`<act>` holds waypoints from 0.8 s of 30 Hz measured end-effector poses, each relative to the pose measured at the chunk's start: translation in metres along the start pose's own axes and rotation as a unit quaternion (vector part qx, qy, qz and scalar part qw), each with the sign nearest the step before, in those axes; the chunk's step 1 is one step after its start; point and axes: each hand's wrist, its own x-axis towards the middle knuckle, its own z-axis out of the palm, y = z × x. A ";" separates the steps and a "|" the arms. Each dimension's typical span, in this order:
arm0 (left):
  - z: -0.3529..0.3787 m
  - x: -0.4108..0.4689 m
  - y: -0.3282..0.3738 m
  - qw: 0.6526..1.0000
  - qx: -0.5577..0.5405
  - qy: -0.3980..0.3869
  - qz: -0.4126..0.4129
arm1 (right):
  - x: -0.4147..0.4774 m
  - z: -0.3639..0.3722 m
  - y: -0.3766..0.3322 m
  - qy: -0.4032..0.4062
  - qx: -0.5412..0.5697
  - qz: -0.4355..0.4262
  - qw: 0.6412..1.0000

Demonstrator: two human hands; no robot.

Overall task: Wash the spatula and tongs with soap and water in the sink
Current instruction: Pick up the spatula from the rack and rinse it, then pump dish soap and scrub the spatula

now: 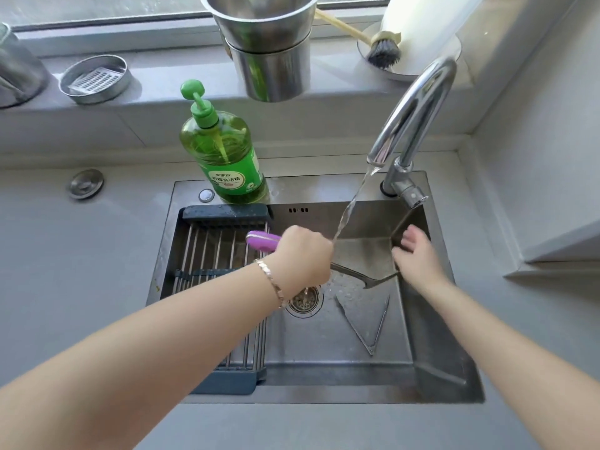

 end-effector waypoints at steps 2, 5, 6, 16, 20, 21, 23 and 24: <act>0.009 -0.008 -0.012 0.997 -0.063 -0.019 -0.029 | 0.014 -0.009 -0.030 0.042 0.135 0.023 0.990; 0.021 -0.021 -0.026 0.993 -0.100 -0.039 -0.048 | 0.026 -0.011 -0.057 0.104 0.203 0.060 0.972; 0.025 -0.025 -0.029 0.992 -0.106 -0.046 -0.056 | 0.027 -0.009 -0.060 0.111 0.196 0.069 0.972; 0.054 -0.059 -0.040 0.982 -0.163 -0.037 -0.083 | 0.021 -0.012 -0.073 0.028 0.034 0.060 0.997; 0.064 -0.066 -0.053 0.939 -0.297 -0.049 -0.165 | -0.002 -0.003 -0.064 -0.068 -0.102 0.077 0.989; 0.068 -0.069 -0.057 0.923 -0.335 -0.058 -0.181 | -0.011 0.003 -0.066 -0.116 -0.130 0.097 0.980; 0.075 -0.077 -0.067 0.889 -0.399 -0.071 -0.213 | -0.029 0.018 -0.077 -0.223 -0.134 0.134 0.956; 0.078 -0.082 -0.072 0.876 -0.418 -0.072 -0.229 | -0.038 0.025 -0.085 -0.245 -0.123 0.127 0.953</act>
